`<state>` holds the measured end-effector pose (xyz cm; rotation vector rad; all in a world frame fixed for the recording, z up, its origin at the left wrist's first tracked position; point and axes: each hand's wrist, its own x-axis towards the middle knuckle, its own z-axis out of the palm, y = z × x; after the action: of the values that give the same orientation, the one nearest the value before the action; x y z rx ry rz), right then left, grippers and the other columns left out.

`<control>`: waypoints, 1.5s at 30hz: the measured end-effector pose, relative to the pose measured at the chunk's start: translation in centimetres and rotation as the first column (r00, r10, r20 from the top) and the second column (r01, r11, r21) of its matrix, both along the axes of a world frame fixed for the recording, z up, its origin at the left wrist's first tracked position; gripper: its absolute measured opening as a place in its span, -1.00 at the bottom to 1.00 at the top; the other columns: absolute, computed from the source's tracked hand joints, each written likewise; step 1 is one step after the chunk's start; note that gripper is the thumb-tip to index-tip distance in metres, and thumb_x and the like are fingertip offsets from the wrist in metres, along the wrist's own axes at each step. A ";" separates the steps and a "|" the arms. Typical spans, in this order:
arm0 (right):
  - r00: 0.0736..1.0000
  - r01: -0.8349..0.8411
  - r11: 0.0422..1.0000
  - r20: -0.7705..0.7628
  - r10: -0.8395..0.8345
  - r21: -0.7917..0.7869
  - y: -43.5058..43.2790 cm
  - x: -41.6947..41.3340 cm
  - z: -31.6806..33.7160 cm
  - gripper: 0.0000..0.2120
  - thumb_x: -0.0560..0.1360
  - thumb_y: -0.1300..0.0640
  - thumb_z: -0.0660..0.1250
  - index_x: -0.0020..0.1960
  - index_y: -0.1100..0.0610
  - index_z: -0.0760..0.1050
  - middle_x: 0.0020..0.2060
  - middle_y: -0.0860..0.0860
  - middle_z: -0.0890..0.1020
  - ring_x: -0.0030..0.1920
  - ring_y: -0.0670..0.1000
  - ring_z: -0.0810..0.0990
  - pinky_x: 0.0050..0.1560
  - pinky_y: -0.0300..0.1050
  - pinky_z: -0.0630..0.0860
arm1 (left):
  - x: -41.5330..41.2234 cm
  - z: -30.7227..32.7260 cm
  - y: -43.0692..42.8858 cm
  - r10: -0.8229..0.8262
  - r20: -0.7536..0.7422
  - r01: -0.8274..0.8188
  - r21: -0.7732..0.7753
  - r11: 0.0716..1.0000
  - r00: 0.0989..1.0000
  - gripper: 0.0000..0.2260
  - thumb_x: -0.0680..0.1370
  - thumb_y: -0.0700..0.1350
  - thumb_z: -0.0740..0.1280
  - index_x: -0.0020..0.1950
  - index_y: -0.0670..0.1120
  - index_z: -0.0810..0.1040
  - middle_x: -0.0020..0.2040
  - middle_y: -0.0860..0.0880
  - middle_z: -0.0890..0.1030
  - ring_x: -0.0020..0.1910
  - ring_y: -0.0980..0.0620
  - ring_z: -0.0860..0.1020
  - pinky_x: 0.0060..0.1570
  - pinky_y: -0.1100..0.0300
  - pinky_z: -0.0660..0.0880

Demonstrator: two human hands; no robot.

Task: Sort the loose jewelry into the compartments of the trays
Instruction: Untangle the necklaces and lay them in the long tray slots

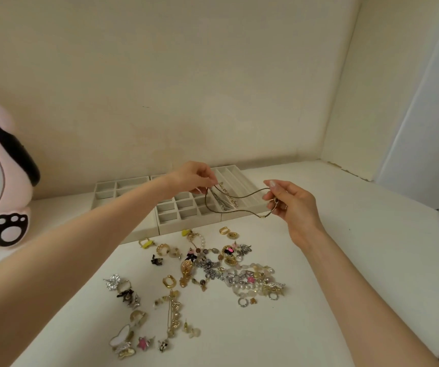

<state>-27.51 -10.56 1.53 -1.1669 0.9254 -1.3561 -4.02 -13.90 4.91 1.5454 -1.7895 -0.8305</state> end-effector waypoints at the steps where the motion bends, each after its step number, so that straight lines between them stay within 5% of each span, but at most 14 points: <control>1: 1.000 -0.012 1.000 0.004 0.012 0.011 -0.1 -0.1 0.0 -0.86 0.48 0.16 0.37 0.00 0.18 0.62 -0.39 -0.02 0.62 -0.42 -0.09 0.49 -0.33 -0.28 0.43 | -0.3 -0.3 0.0 -0.030 0.083 0.030 -0.001 1.000 0.996 -0.92 0.53 -0.21 0.33 0.00 -0.18 0.54 -0.23 0.00 0.54 -0.29 0.11 0.51 -0.31 0.37 0.46; 5: 0.993 -0.116 0.993 -0.020 0.116 0.024 -0.1 -0.2 -0.1 -0.83 0.52 0.16 0.32 0.06 0.19 0.61 -0.29 0.02 0.65 -0.36 -0.07 0.53 -0.33 -0.28 0.45 | -1.5 -0.8 -0.4 -0.071 0.478 0.154 -0.137 0.978 0.875 -0.86 0.48 -0.16 0.37 0.03 -0.06 0.57 -0.01 -0.05 0.57 0.01 -0.02 0.52 0.01 0.13 0.47; 7: 0.985 -0.163 0.987 -0.050 0.163 -0.008 -0.1 -0.2 0.0 -0.83 0.55 0.20 0.28 0.08 0.18 0.61 -0.24 0.02 0.66 -0.33 -0.06 0.54 -0.32 -0.28 0.46 | -2.6 -0.5 0.0 -0.133 0.443 0.248 -0.213 0.945 0.887 -0.69 0.48 -0.23 0.35 0.21 -0.04 0.51 0.18 -0.01 0.50 0.18 0.06 0.43 0.13 0.18 0.37; 10: 0.979 -0.189 0.980 -0.086 0.184 -0.056 0.0 -0.2 0.2 -0.81 0.54 0.23 0.28 0.11 0.16 0.59 -0.18 0.04 0.68 -0.33 -0.07 0.56 -0.31 -0.29 0.46 | -5.0 0.1 1.1 -0.372 0.189 0.386 -0.045 0.921 0.909 -0.51 0.50 -0.27 0.30 0.39 -0.01 0.32 0.33 0.07 0.44 0.32 0.17 0.35 0.24 0.25 0.29; 13: 0.987 -0.158 0.985 -0.020 0.157 -0.073 0.1 -0.2 0.3 -0.85 0.51 0.26 0.31 0.05 0.20 0.60 -0.21 0.07 0.66 -0.38 -0.06 0.52 -0.36 -0.28 0.43 | -6.6 0.2 1.3 -0.416 0.095 0.412 0.057 0.909 0.905 -0.73 0.52 -0.21 0.32 0.20 -0.05 0.41 -0.02 0.03 0.64 0.01 0.18 0.58 0.04 0.29 0.45; 15: 0.991 -0.121 0.991 0.042 0.123 -0.059 -0.1 -0.4 0.2 -0.87 0.50 0.29 0.32 0.02 0.22 0.60 -0.30 0.05 0.64 -0.41 -0.07 0.50 -0.39 -0.29 0.40 | -6.7 0.3 0.9 -0.273 0.212 0.299 -0.100 0.949 0.938 -0.91 0.53 -0.19 0.33 0.03 -0.13 0.53 -0.28 0.09 0.58 -0.31 0.20 0.57 -0.27 0.44 0.41; 17: 0.993 -0.089 0.995 0.075 0.091 -0.036 -0.3 -0.6 0.2 -0.87 0.50 0.32 0.31 -0.01 0.22 0.60 -0.35 0.04 0.62 -0.43 -0.09 0.48 -0.42 -0.29 0.39 | -5.9 0.4 0.1 -0.059 0.228 0.118 -0.253 0.960 0.972 -0.93 0.52 -0.20 0.33 -0.04 -0.17 0.58 -0.33 0.08 0.56 -0.42 0.25 0.54 -0.39 0.47 0.36; 21: 0.999 -0.025 0.999 0.043 0.023 0.034 -0.5 -0.6 -0.2 -0.85 0.48 0.34 0.31 0.02 0.26 0.60 -0.38 0.05 0.61 -0.46 -0.08 0.47 -0.47 -0.31 0.38 | -3.2 1.7 -0.7 0.117 -0.265 -0.159 -0.143 0.977 0.957 -0.94 0.50 -0.24 0.34 -0.15 -0.12 0.57 -0.35 -0.03 0.57 -0.42 0.21 0.57 -0.24 0.29 0.50; 23: 1.000 0.003 0.999 -0.004 -0.002 0.049 -0.6 -0.5 -0.3 -0.84 0.48 0.33 0.32 0.03 0.25 0.60 -0.36 0.06 0.61 -0.49 -0.09 0.45 -0.49 -0.31 0.36 | -2.2 2.2 -0.6 0.159 -0.373 -0.188 -0.042 0.981 0.914 -0.95 0.50 -0.21 0.34 -0.15 -0.12 0.57 -0.37 0.00 0.58 -0.32 0.12 0.59 -0.12 0.24 0.54; 29: 0.992 0.072 0.997 -0.109 -0.069 0.024 -0.4 -0.4 -0.4 -0.83 0.49 0.32 0.30 0.00 0.19 0.62 -0.35 0.05 0.62 -0.54 -0.09 0.35 -0.52 -0.35 0.30 | -1.4 1.9 -0.3 0.178 -0.682 -0.039 0.214 0.976 0.709 -0.87 0.52 -0.13 0.20 -0.21 -0.08 0.47 -0.39 0.04 0.53 -0.23 0.05 0.58 0.03 0.13 0.47; 35: 0.968 0.103 0.995 -0.230 -0.104 -0.015 -0.5 0.1 -0.7 -0.80 0.51 0.34 0.27 0.00 0.17 0.63 -0.34 0.08 0.61 -0.48 -0.05 0.38 -0.51 -0.37 0.33 | -1.3 2.0 -0.1 0.140 -0.881 0.157 0.233 0.960 0.451 -0.86 0.50 -0.11 0.18 -0.19 -0.12 0.47 -0.34 0.02 0.46 -0.33 0.07 0.50 -0.22 0.20 0.49; 39: 0.978 0.093 0.995 -0.193 -0.086 0.029 -0.8 0.1 -0.9 -0.85 0.50 0.32 0.31 0.02 0.26 0.62 -0.36 0.08 0.57 -0.46 -0.07 0.46 -0.47 -0.31 0.39 | -1.6 2.4 -0.2 0.036 -0.856 0.154 0.133 0.979 0.515 -0.82 0.56 -0.25 0.16 0.05 -0.15 0.53 -0.30 0.03 0.51 -0.31 0.14 0.50 -0.24 0.26 0.53; 45: 0.993 0.101 0.988 0.048 -0.107 0.117 -0.5 -0.5 -0.3 -0.87 0.47 0.35 0.35 0.00 0.31 0.60 -0.37 0.10 0.54 -0.43 -0.03 0.51 -0.41 -0.26 0.54 | -1.2 2.3 -0.5 0.045 -0.645 -0.055 0.004 0.998 0.763 -0.83 0.54 -0.35 0.23 -0.01 -0.14 0.57 -0.25 -0.02 0.58 -0.28 0.12 0.59 -0.16 0.27 0.59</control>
<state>-28.04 -11.06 1.20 -1.0018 1.0234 -1.3920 -5.21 -14.42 7.25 1.0882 -1.2284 -1.1485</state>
